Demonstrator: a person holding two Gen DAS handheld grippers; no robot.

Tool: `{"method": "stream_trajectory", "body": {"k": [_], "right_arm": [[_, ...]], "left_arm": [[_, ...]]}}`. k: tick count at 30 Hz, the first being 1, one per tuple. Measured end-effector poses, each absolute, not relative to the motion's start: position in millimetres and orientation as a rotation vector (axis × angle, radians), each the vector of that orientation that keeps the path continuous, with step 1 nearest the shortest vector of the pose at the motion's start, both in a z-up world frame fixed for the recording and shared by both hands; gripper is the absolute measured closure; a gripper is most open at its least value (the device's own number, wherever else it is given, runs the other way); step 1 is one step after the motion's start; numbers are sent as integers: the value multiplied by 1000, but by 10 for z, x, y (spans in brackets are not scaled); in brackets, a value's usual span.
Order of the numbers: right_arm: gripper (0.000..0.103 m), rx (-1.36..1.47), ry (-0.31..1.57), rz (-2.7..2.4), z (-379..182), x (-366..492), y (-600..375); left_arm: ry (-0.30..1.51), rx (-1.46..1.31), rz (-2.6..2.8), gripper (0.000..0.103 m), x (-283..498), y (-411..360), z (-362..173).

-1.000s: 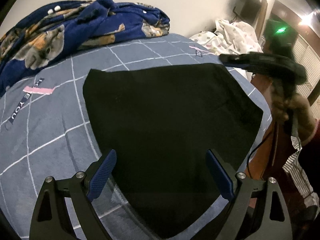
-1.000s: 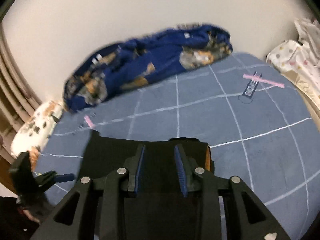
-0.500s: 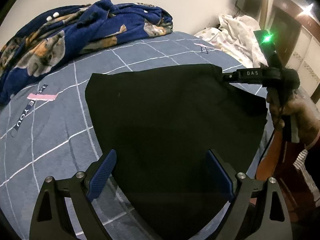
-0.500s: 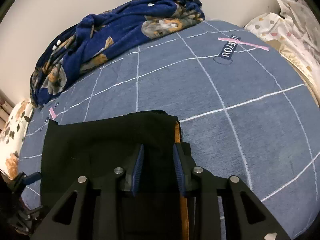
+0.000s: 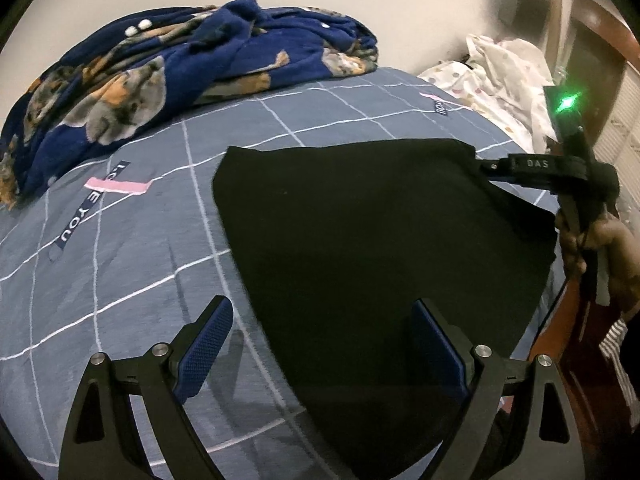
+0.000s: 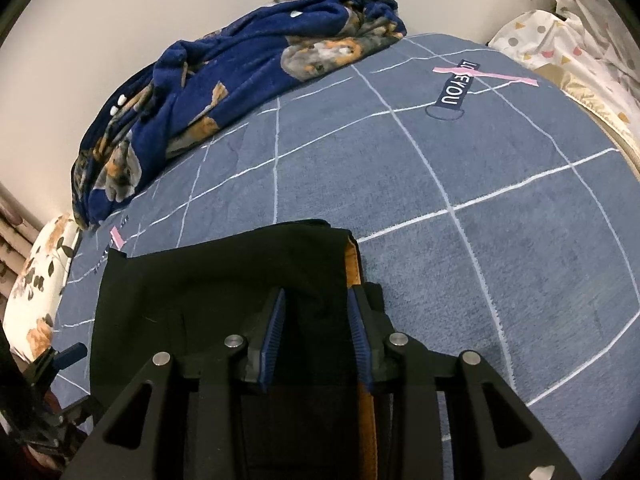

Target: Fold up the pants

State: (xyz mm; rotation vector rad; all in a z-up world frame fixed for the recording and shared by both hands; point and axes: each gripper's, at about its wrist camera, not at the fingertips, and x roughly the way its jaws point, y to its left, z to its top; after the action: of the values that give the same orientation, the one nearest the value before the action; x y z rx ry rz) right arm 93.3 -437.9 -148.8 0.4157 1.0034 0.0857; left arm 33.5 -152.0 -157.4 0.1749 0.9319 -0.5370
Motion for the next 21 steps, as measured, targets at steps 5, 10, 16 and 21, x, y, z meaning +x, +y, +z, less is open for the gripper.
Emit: {"method": "stream_trajectory", "body": {"k": [5,10,16,21], "right_arm": [[75,405,994,78,-1482,921,-4352],[75,405,995,79,-1483,934,-4349],[75,400,998,79,-1485,939,-4351],[74,401,996,79,-1484,938,-4351]], "left_arm": [[922,200,-500,13,327,-1497,-1566],[917,213,-485,13,315,-1485,-1556],[911,229,-471,13,306,-1489,-1534],[908,244,-465,13,296,-1506,-1515]]}}
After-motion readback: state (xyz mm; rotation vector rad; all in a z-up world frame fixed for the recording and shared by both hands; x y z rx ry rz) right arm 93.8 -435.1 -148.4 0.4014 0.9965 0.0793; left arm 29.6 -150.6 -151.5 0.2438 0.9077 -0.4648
